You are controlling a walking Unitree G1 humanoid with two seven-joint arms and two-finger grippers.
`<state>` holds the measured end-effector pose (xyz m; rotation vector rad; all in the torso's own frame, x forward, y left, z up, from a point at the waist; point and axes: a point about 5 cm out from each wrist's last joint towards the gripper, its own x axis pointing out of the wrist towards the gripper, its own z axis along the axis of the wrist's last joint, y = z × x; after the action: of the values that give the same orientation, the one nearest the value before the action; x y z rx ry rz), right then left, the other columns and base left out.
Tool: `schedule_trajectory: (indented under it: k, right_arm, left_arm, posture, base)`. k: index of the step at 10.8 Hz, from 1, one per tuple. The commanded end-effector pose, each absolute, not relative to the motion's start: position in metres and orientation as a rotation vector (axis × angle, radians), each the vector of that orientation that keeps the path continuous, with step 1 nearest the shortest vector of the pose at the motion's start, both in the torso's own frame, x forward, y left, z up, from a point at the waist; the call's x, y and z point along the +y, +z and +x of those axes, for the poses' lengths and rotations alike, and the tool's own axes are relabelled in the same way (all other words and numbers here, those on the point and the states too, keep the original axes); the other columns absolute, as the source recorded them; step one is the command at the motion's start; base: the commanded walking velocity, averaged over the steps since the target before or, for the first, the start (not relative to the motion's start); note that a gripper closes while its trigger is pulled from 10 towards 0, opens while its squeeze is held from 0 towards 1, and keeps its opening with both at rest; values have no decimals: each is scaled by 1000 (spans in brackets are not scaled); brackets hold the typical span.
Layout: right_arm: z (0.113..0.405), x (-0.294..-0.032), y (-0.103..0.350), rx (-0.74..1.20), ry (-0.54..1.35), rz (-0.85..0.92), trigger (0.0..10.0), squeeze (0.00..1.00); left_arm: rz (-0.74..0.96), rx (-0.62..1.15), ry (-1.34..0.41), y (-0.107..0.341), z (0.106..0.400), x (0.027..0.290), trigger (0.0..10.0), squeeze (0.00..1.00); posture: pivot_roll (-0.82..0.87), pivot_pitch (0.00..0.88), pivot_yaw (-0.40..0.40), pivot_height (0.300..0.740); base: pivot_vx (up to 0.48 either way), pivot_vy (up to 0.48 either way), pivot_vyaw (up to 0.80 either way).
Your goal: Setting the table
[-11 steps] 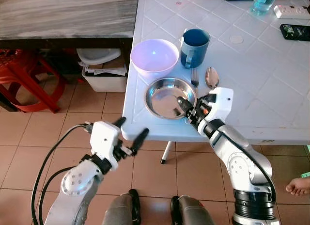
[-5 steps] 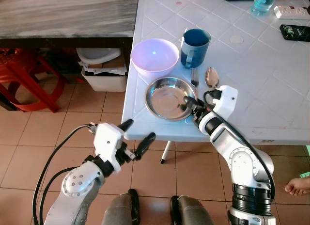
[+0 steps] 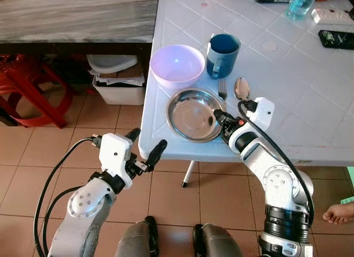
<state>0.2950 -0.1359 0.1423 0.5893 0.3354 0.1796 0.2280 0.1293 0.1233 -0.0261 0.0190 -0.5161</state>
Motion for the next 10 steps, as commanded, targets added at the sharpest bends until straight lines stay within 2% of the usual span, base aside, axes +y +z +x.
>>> schedule_trajectory:
  k: [1,2,4,7,10]
  right_arm:
    - [282,-145,97,560,57,589,0,0]
    - [281,-142,97,558,58,611,0,0]
    - [281,-135,103,528,92,643,0,0]
    - [284,-135,111,456,106,622,0,0]
    - [285,-128,122,375,160,632,0,0]
  left_arm:
    - [-12,32,-455,120,231,137,10000,0]
    - [-28,53,-333,115,239,149,10000,0]
    - [-22,49,-202,109,247,157,10000,0]
    - [-32,-13,-108,110,258,159,10000,0]
    - [-23,-25,-91,109,263,159,10000,0]
  posture:
    - [-37,197,25,740]
    - [-41,197,27,740]
    - [-46,190,29,740]
    - [-60,177,26,740]
    - [-64,166,26,740]
  base:
    - [0,0,0]
    - [0,0,0]
    - [0,403,0]
    - [0,480,0]
    - [0,479,0]
